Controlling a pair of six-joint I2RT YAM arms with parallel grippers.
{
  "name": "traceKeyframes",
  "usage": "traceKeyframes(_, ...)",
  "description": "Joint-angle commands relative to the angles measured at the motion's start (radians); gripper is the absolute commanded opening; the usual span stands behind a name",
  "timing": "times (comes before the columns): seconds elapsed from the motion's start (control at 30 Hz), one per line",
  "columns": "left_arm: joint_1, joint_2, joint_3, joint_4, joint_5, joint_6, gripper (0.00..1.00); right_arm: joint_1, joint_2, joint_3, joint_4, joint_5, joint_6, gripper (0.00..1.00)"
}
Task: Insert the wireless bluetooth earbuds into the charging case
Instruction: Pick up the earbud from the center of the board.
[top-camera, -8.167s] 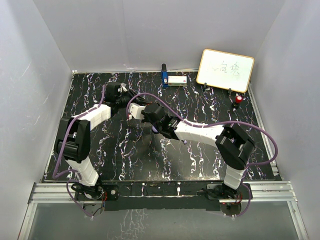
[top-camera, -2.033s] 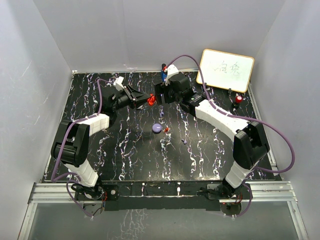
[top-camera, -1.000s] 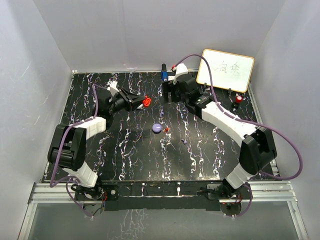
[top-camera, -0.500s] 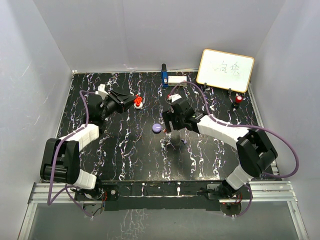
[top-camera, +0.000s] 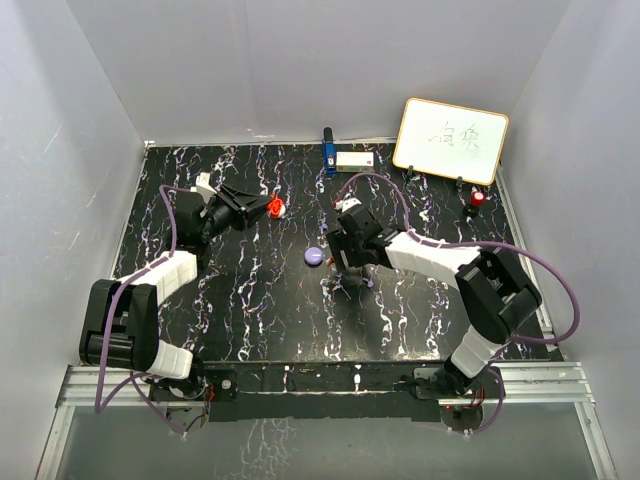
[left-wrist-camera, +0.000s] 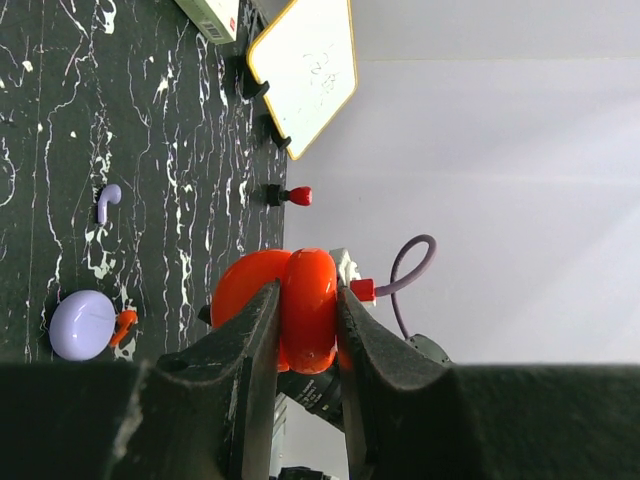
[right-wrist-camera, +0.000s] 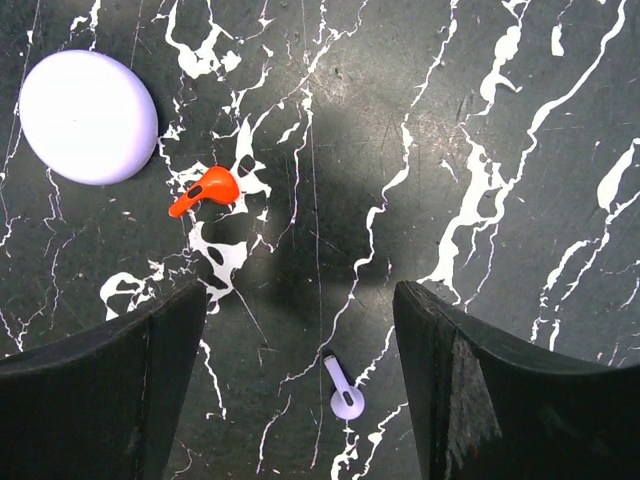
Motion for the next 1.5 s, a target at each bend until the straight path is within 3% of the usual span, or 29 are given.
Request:
traceKeyframes(0.0, 0.014, -0.045, -0.003, 0.001, 0.015, 0.010, 0.00, 0.009, 0.019, 0.060, 0.040, 0.018, 0.022, 0.71)
traceKeyframes(0.27, 0.027, -0.045, -0.015, 0.016, 0.021, 0.004, 0.00, 0.076, 0.070, 0.173, -0.025, 0.001, 0.219, 0.65)
traceKeyframes(0.63, 0.037, -0.041, -0.034, 0.046, 0.037, -0.013, 0.00, 0.125, 0.192, 0.285, -0.164, 0.199, 0.401, 0.63)
traceKeyframes(1.47, 0.054, -0.041, -0.056, 0.074, 0.053, -0.029, 0.00, 0.125, 0.274, 0.311, -0.166, 0.262, 0.400, 0.62)
